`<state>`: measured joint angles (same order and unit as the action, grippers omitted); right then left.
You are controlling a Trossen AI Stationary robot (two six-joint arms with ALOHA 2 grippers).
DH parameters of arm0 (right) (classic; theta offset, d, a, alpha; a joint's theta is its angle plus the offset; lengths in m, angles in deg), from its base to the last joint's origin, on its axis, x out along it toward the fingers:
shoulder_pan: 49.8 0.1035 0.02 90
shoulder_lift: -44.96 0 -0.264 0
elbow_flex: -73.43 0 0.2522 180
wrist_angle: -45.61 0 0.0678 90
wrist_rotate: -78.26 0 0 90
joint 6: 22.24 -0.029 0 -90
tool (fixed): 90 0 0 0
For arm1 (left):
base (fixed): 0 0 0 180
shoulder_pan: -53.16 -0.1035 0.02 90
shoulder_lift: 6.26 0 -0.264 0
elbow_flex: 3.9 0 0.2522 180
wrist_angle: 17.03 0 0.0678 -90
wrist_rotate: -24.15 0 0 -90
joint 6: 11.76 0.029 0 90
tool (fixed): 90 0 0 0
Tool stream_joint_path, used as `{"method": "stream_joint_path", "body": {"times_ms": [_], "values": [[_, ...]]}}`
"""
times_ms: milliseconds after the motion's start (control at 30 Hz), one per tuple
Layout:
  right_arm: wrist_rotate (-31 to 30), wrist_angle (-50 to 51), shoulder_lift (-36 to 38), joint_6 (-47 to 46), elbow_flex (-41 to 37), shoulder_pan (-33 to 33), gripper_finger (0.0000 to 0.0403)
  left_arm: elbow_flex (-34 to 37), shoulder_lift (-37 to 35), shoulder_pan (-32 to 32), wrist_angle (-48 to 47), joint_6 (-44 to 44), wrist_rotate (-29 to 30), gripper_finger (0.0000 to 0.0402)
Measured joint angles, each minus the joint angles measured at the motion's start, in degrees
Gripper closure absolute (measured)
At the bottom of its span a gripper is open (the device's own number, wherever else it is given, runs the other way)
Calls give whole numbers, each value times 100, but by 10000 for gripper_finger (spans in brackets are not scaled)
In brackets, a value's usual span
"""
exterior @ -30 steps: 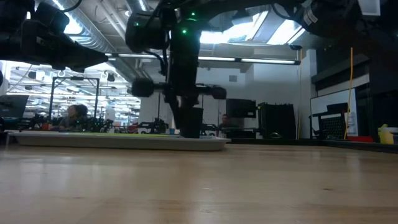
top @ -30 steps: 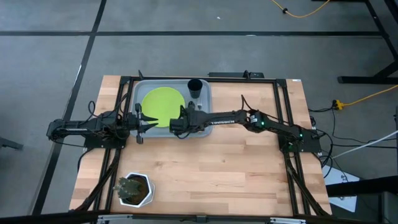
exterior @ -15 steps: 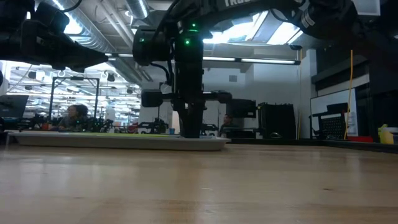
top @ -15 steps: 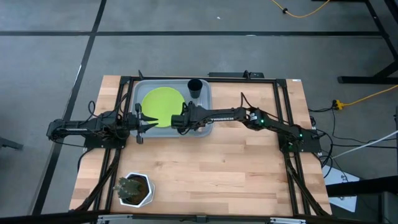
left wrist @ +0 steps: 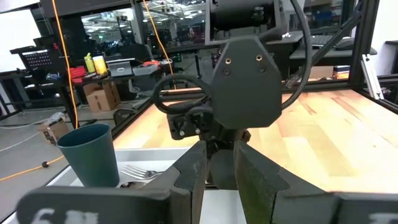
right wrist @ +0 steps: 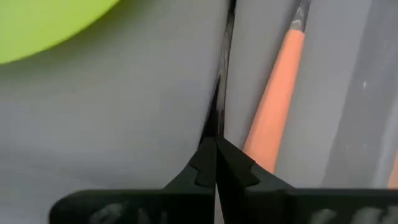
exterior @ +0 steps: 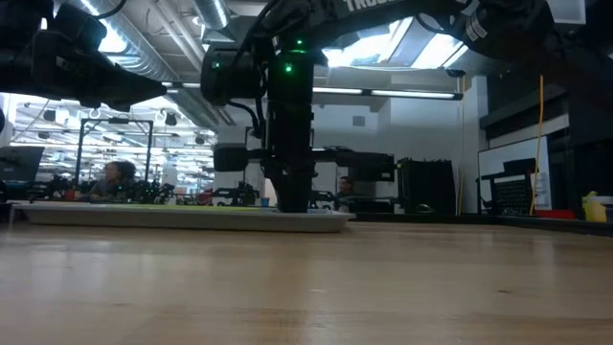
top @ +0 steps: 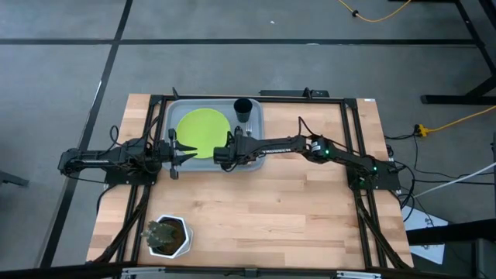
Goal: Pick and place plate/cup/fork/spoon on tray
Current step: Put the black spoon on the blue serving tray to the left of the orange fork
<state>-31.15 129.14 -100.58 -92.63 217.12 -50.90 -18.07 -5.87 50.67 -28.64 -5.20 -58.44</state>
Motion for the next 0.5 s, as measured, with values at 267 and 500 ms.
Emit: {"method": "stream_joint_path", "body": {"times_ms": [267, 500], "values": [[61, 114, 0, -15, 0, 13, 400, -1, -2, 0, 0, 0, -1, 325], [110, 174, 0, -136, 0, 64, 400, -1, 0, 0, 0, 0, -1, 325]]}}
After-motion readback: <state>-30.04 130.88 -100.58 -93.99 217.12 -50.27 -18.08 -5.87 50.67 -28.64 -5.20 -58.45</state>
